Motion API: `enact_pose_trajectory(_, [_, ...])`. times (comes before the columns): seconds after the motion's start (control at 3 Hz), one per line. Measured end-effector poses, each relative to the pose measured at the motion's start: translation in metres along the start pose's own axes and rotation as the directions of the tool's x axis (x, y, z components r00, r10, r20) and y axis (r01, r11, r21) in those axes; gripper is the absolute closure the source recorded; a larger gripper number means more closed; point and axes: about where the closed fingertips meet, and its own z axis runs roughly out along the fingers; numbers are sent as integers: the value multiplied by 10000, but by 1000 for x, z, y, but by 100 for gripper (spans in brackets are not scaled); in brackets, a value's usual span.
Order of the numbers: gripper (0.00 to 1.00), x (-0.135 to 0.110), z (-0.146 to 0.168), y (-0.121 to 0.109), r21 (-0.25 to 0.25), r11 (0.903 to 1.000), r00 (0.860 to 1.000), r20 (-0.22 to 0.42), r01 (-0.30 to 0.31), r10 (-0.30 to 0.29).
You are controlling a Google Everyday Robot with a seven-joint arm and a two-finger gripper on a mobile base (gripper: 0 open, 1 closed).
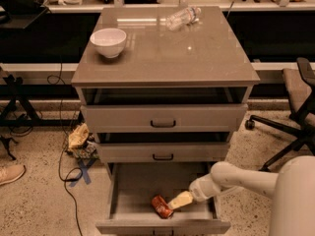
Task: Pick coke can from bottom drawer and place on counter
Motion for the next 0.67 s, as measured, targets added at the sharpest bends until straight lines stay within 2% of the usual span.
enact_pose_trajectory(0.33, [0, -16, 66, 19, -632, 9956, 9975, 148, 695, -687])
enact_pose_trajectory(0.67, [0, -16, 66, 19, -632, 9956, 9975, 148, 695, -687])
